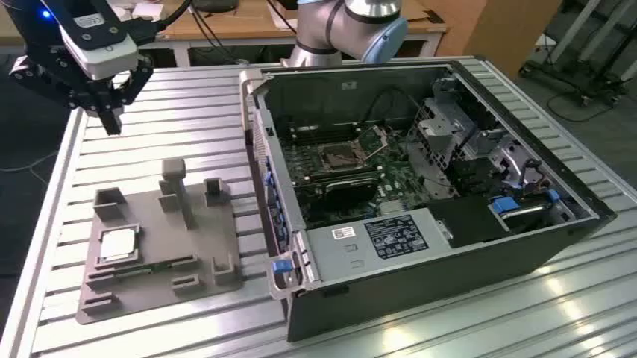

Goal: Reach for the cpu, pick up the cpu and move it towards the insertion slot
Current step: 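Reach for the cpu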

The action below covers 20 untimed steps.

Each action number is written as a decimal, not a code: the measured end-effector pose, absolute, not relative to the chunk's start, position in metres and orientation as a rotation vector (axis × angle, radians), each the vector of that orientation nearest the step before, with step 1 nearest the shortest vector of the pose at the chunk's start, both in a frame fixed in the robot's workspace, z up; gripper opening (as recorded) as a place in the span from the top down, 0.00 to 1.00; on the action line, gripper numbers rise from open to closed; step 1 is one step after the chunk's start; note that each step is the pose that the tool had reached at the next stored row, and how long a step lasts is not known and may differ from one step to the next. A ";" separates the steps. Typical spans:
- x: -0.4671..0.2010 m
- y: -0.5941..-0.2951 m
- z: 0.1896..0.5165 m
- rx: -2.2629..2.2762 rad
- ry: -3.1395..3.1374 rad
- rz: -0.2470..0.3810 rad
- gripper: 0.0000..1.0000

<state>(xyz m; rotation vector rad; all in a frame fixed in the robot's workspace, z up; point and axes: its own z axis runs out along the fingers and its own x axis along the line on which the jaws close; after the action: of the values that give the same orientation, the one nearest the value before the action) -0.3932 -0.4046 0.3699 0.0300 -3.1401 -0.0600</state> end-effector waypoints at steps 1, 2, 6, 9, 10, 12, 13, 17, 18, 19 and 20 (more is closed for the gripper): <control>-0.393 -0.405 0.370 0.030 -3.140 -0.060 0.89; -0.393 -0.405 0.370 0.030 -3.140 -0.060 0.89; -0.393 -0.405 0.370 0.030 -3.140 -0.060 0.89; -0.393 -0.405 0.370 0.030 -3.140 -0.060 0.89; -0.393 -0.405 0.370 0.030 -3.140 -0.060 0.89; -0.394 -0.405 0.370 0.030 -3.140 -0.060 0.89; -0.394 -0.405 0.370 0.030 -3.140 -0.060 0.89; -0.400 -0.405 0.370 0.030 -3.143 -0.060 0.89; -0.402 -0.405 0.370 0.030 -3.144 -0.060 0.89; -0.404 -0.405 0.370 0.030 -3.145 -0.060 0.89; -0.406 -0.405 0.370 0.030 -3.146 -0.060 0.89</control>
<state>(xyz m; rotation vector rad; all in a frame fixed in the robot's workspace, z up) -0.4064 -0.4049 0.3697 0.0302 -3.1460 -0.0601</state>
